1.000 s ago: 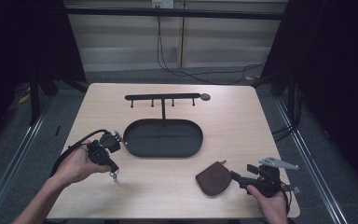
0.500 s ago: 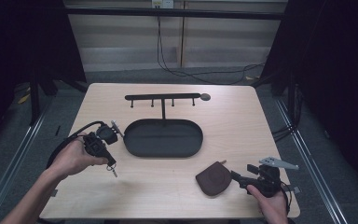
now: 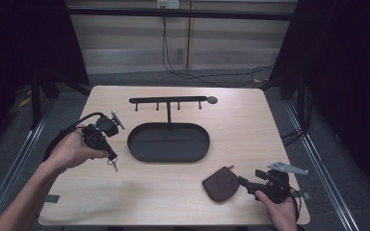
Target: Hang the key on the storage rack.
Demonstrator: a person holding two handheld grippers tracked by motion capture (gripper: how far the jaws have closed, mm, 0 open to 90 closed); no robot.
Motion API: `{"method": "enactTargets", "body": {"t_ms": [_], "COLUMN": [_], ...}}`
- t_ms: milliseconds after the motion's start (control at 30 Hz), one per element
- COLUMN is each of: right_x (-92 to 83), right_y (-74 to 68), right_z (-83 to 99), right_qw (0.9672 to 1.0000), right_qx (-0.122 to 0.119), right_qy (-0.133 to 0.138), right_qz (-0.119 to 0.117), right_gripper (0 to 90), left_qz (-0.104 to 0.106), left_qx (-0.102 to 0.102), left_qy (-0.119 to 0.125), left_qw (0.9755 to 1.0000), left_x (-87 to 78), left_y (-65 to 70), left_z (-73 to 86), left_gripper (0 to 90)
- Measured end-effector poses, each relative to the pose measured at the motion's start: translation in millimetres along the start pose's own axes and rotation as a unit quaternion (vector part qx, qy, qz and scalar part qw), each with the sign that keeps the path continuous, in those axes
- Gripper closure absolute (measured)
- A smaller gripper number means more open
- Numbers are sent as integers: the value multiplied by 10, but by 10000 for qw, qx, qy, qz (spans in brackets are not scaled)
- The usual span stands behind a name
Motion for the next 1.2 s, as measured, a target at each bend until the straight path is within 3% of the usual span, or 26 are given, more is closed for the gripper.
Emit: {"method": "enactTargets", "body": {"t_ms": [700, 1000, 1200], "right_x": [1, 4, 3], "right_y": [-2, 1, -3], "right_z": [4, 7, 9], "right_qw": [10000, 10000, 10000], "right_qx": [-8, -1, -7], "right_qy": [-16, -35, -46], "right_qz": [-23, -49, -55], "right_gripper": [187, 187, 185], "left_qz": [-98, -258, -228], "left_qx": [-247, -227, -183], "left_qy": [-4, 15, 86], "left_qw": [9996, 9994, 9995], "left_x": [-257, -439, -542], "left_y": [-217, -284, -302], "left_z": [-255, -379, -490], "left_gripper": [894, 894, 894]}}
Point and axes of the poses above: each handheld gripper's, and its own axes: x roughly forward along the jaws, z roughly out of its underside, y roughly to its right, the point moved 9 cm from there along x, roughly forward along the jaws, and after that the axes turned 7 degrees about -z, right-handed, at the moved point
